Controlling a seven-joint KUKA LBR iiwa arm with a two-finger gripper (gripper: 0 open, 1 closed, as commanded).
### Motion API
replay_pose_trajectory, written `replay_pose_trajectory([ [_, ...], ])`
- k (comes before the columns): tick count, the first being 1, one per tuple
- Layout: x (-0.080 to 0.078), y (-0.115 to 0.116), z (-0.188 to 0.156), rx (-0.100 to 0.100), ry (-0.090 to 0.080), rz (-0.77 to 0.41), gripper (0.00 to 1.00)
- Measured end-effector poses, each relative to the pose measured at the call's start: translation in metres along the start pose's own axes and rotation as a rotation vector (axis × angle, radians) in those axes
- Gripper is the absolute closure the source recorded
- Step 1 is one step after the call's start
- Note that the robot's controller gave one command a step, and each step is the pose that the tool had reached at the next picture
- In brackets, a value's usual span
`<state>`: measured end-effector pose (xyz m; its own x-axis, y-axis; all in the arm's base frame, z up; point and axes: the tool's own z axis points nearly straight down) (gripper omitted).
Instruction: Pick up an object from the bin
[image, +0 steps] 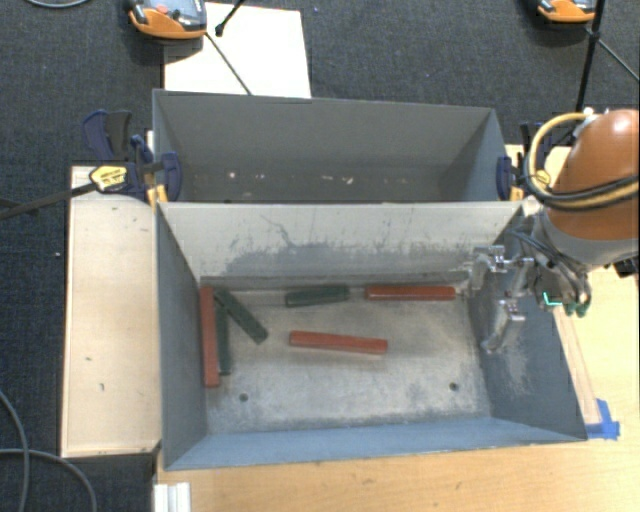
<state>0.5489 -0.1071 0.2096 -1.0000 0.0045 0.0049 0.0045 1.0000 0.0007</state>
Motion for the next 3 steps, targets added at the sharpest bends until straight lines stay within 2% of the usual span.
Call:
replay_pose_trajectory([
  [1,-0.001,0.0,-0.003,0.0,-0.004,-0.001,0.0],
  [2,0.0,0.016,0.02,0.004,-0.014,-0.166,0.0],
  [3,-0.011,0.045,0.039,0.001,-0.008,-0.305,0.0],
])
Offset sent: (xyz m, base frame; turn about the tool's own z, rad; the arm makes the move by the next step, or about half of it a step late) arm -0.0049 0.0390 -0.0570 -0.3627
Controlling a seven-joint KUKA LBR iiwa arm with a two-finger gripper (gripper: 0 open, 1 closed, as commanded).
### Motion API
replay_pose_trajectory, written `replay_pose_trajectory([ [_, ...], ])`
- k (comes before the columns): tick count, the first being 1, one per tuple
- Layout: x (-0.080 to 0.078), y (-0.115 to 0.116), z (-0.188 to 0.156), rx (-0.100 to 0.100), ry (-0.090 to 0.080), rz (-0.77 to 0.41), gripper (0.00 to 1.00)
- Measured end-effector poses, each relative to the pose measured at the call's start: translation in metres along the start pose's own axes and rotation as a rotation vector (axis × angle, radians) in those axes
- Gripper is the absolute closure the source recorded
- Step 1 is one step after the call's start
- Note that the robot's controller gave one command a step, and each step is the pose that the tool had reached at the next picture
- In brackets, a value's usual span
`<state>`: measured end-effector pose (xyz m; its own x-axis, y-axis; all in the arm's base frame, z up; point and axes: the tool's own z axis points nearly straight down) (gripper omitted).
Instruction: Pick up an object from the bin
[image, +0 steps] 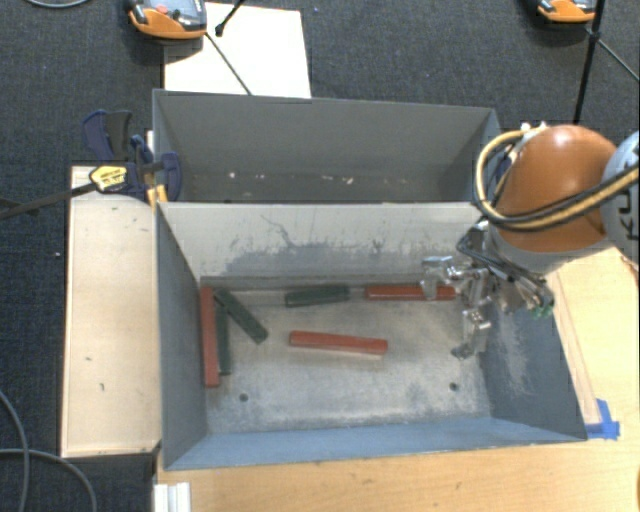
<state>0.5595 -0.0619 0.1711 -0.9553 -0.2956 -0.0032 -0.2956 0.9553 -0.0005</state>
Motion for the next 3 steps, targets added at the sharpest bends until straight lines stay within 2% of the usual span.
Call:
replay_pose_trajectory([
  [1,-0.012,0.009,0.008,0.0,-0.002,0.235,0.0],
  [2,-0.027,0.018,0.047,0.001,-0.003,0.098,0.0],
  [3,-0.031,0.028,0.073,-0.001,0.003,-0.1,0.0],
])
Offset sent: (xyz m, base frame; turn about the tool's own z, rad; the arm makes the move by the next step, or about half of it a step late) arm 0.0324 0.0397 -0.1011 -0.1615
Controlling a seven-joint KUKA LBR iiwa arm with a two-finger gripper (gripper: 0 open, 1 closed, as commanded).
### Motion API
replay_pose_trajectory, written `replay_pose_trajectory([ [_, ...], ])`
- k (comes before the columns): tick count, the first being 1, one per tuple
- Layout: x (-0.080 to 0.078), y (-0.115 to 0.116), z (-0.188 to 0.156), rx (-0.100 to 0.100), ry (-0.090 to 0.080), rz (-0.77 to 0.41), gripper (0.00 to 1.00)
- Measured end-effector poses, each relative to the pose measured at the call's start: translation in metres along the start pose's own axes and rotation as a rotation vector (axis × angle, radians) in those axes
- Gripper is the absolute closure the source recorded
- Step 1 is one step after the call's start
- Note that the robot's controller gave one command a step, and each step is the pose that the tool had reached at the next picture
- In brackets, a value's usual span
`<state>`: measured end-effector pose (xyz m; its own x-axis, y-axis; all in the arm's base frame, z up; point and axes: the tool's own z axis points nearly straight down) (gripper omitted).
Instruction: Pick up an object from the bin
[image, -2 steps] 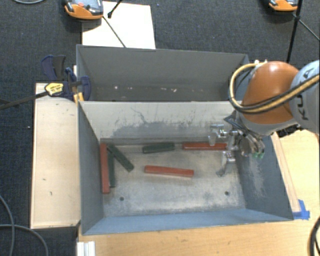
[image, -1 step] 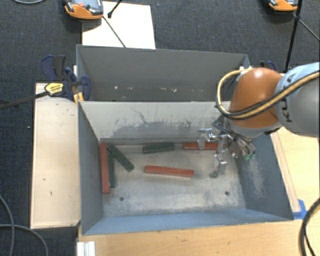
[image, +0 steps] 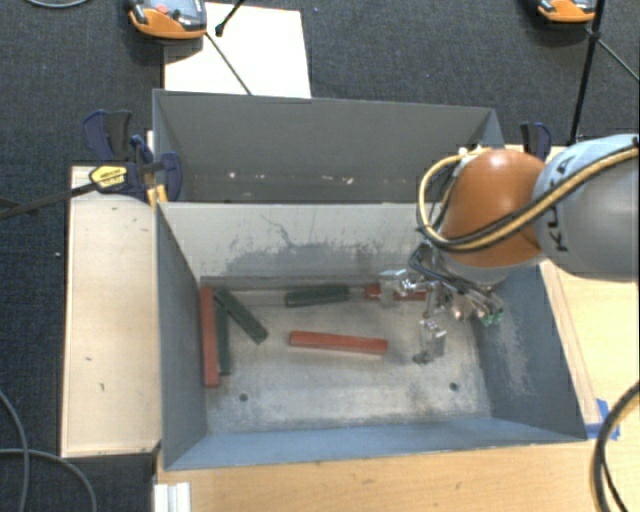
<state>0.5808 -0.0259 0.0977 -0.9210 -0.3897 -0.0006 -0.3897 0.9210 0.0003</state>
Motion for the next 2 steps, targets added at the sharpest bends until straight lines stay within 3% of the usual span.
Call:
replay_pose_trajectory([
  [1,-0.008,0.026,0.012,0.0,0.0,0.166,0.0],
  [2,-0.022,0.063,0.027,-0.001,0.001,0.106,1.0],
])
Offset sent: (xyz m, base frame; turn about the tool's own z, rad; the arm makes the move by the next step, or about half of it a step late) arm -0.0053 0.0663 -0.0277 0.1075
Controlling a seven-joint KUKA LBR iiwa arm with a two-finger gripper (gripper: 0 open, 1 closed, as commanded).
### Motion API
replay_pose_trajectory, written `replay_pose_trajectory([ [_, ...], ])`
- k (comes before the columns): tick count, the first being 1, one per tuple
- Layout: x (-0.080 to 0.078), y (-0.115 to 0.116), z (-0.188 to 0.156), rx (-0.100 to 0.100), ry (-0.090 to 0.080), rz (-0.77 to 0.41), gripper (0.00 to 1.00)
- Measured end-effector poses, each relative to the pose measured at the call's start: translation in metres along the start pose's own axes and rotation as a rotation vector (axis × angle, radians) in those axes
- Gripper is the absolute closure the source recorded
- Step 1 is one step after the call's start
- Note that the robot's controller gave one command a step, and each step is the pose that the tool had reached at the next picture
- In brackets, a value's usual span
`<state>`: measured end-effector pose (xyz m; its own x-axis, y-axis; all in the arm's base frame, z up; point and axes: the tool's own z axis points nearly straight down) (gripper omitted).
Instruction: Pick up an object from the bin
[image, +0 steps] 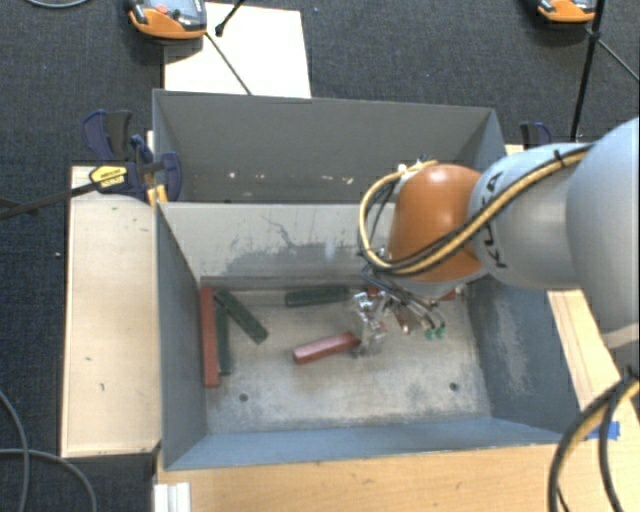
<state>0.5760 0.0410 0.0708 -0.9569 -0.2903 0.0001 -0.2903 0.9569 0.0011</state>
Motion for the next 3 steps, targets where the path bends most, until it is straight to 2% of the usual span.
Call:
replay_pose_trajectory([
  [1,0.0,0.0,0.0,0.0,0.0,-0.001,1.0],
  [2,-0.024,0.049,-0.153,0.001,-0.005,0.016,1.0],
  [3,-0.024,0.049,-0.152,0.001,-0.004,0.016,1.0],
])
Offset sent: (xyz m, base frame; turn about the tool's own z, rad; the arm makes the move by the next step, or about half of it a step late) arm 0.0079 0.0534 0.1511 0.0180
